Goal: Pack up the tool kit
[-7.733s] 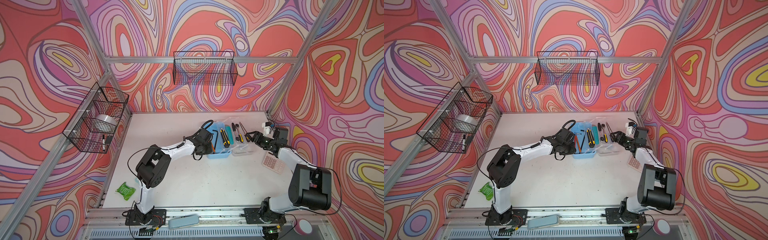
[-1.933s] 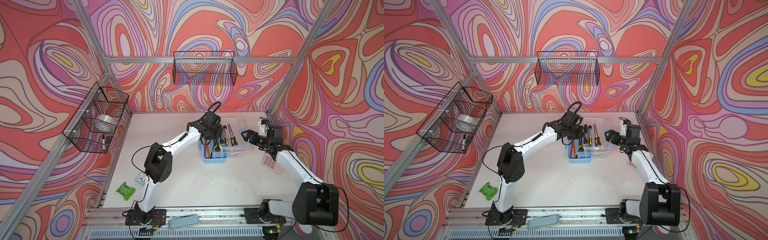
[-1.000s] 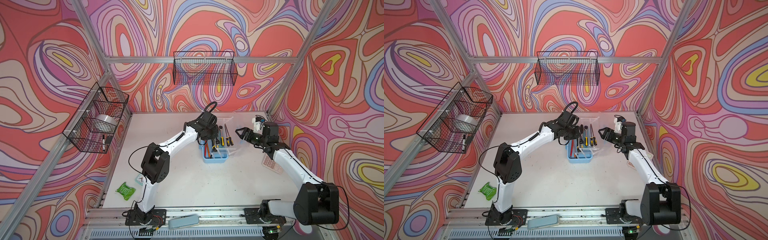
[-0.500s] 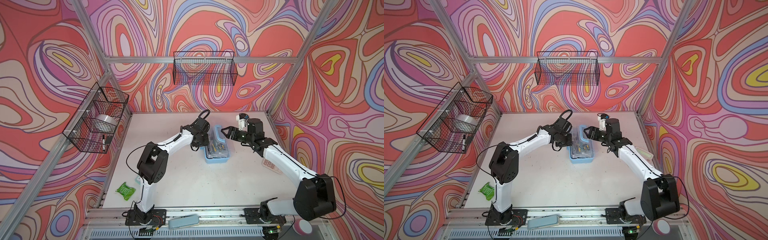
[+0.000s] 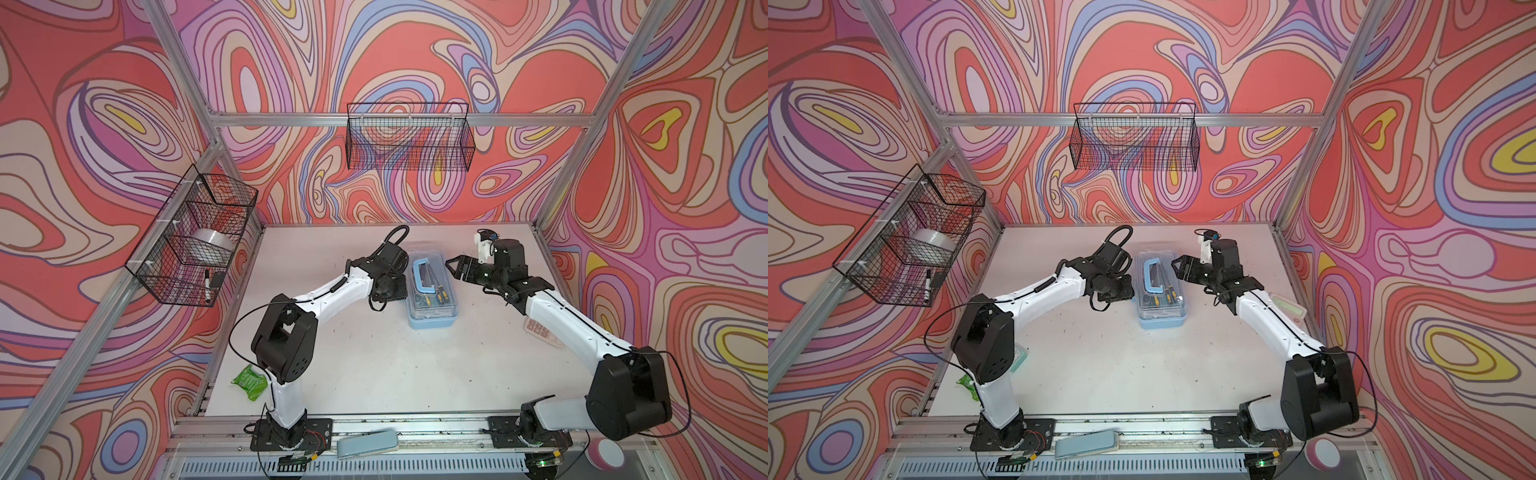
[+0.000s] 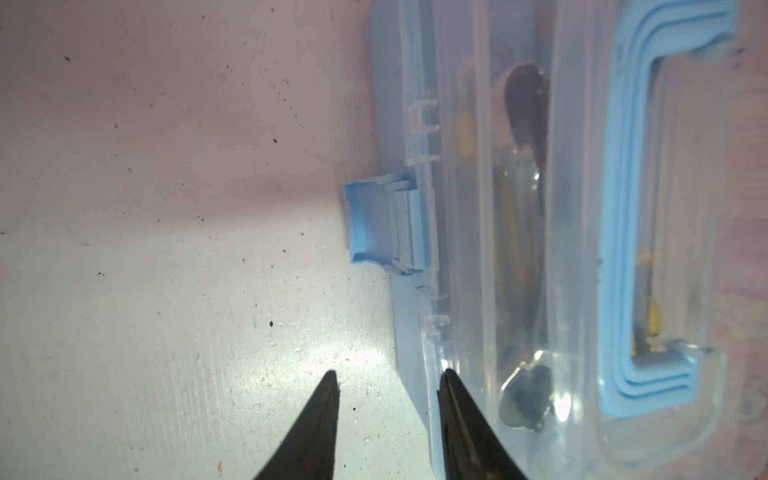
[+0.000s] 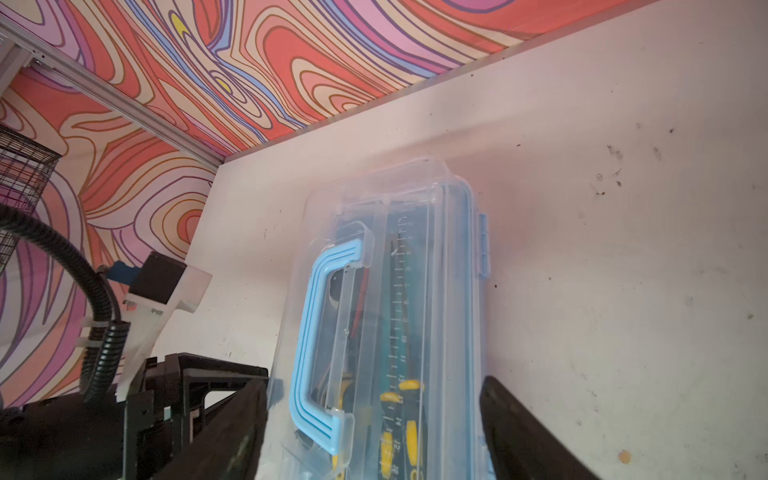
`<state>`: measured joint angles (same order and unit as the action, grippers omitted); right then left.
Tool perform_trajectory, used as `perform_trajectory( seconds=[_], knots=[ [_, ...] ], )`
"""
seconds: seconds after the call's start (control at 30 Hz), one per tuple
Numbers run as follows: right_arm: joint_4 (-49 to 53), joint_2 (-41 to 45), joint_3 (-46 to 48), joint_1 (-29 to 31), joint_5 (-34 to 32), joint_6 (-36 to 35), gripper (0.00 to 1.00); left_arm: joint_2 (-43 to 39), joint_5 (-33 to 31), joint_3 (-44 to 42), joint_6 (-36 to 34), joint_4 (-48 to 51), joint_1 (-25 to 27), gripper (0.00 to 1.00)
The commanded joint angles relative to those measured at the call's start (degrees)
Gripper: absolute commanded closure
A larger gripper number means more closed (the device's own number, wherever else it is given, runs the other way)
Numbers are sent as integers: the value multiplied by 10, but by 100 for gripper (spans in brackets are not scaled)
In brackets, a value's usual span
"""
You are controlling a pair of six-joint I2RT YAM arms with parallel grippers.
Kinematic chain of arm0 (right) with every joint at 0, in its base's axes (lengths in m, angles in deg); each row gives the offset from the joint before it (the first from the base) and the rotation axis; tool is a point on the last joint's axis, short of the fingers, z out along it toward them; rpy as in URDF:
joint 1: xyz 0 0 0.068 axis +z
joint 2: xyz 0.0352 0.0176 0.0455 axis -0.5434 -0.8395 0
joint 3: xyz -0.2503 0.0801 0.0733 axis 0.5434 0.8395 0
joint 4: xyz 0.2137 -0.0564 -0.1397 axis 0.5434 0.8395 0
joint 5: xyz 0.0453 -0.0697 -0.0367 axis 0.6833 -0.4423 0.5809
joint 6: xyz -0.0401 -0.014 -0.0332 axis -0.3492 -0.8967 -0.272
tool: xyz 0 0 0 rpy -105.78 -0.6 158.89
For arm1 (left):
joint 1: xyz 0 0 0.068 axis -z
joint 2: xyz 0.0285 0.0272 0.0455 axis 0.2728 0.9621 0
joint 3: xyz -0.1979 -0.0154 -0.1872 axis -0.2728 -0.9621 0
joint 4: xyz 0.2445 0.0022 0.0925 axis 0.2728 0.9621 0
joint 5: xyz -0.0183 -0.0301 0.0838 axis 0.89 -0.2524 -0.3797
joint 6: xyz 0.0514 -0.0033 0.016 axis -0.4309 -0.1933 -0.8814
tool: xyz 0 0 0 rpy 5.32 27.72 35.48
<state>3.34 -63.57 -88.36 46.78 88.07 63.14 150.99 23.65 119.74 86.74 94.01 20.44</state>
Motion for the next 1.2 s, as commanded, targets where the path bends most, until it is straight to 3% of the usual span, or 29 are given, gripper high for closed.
perform_trajectory(
  seconds=[0.0,0.63,0.87,1.0,1.17],
  knots=[
    [4,1,13,1,-24,-12,15,2,1,-6,-10,1,-4,63],
    [-22,-65,11,2,12,-26,11,49,72,21,-22,-48,34,65],
    [11,-70,3,-3,-26,-116,4,63,84,36,-29,-56,56,65],
    [46,-94,-24,-4,-47,-193,2,42,65,9,-39,-61,52,64],
    [54,-110,-52,-4,-40,-227,2,13,62,-43,-40,-80,32,64]
  ],
)
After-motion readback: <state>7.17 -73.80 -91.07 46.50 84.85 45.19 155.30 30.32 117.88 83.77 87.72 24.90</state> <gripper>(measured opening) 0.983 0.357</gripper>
